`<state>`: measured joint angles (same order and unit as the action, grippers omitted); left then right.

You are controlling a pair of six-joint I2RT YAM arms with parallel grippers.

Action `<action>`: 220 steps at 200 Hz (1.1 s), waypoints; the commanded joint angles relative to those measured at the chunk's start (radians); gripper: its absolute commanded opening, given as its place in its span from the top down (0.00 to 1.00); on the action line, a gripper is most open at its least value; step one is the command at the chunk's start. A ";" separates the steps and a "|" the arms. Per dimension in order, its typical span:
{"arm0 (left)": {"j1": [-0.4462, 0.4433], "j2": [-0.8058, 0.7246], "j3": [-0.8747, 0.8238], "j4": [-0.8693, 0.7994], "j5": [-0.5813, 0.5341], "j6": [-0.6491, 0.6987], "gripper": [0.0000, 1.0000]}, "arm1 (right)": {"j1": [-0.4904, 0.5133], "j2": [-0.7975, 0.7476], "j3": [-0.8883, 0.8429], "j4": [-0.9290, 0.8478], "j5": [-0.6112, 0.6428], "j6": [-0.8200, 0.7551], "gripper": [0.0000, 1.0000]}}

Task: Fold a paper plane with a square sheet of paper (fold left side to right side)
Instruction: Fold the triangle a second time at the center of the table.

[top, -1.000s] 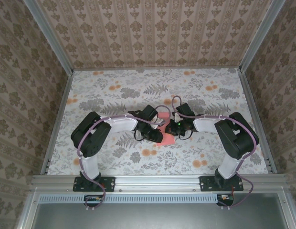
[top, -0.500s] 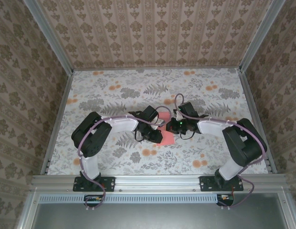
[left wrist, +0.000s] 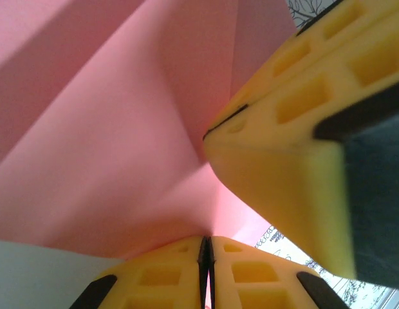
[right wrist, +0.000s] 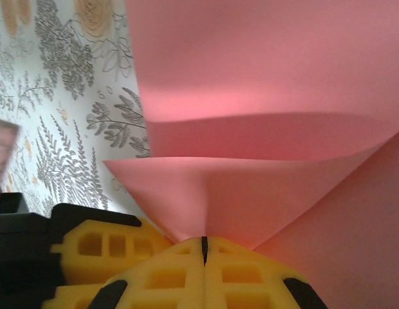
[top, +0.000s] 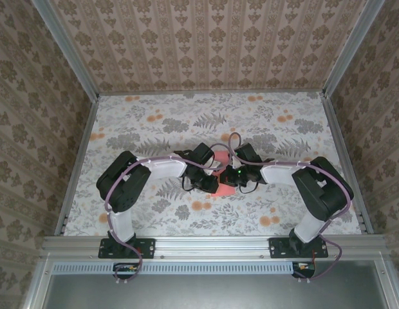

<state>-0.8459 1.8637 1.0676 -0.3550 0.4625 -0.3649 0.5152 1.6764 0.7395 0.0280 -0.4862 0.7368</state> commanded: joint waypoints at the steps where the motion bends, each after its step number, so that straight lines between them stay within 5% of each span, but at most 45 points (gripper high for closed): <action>1: -0.015 0.022 -0.007 -0.070 -0.041 0.025 0.87 | 0.006 0.023 0.029 0.024 -0.024 0.010 1.00; 220: -0.020 0.038 0.000 -0.090 -0.053 0.028 0.88 | -0.051 0.062 0.070 -0.097 0.069 -0.126 1.00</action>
<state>-0.8524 1.8641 1.0767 -0.3706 0.4442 -0.3626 0.4927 1.7199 0.7868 -0.0353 -0.4587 0.6304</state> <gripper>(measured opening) 0.119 0.046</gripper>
